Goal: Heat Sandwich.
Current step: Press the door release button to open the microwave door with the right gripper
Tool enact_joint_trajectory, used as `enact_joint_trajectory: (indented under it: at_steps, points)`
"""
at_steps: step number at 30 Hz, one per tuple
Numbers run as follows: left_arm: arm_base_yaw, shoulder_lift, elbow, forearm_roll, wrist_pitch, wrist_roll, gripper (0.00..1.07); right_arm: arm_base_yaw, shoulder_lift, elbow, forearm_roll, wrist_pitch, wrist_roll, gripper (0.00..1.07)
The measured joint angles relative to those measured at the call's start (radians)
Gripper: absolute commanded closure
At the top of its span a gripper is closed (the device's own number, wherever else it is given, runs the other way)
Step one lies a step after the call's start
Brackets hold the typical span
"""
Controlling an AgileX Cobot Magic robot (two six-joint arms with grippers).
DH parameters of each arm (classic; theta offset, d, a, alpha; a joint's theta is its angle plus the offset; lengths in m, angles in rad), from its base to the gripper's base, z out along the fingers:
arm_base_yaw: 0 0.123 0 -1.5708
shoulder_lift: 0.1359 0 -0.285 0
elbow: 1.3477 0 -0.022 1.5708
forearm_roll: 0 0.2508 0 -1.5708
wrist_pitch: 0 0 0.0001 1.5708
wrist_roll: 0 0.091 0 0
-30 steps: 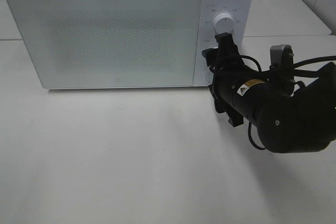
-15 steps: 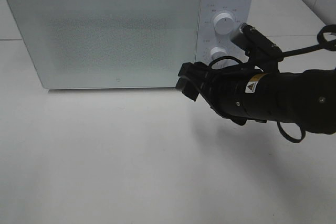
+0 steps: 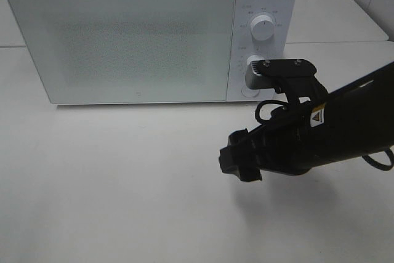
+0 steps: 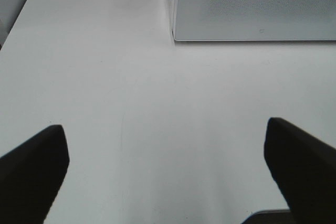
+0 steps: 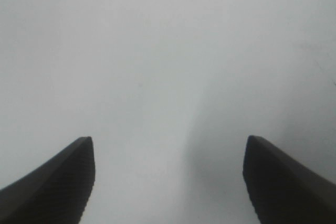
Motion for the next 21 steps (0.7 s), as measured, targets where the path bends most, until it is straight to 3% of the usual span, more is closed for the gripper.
enact_joint_trajectory:
  at_steps: [12, 21]
  points:
    - [0.0, 0.0, 0.0, 0.0, 0.0, 0.0, 0.1, 0.0, -0.231, -0.002, -0.149, 0.296, -0.044, 0.31]
    - [0.0, 0.0, 0.0, 0.0, 0.0, 0.0, 0.1, 0.0, -0.427, -0.002, -0.174, 0.48, -0.044, 0.31]
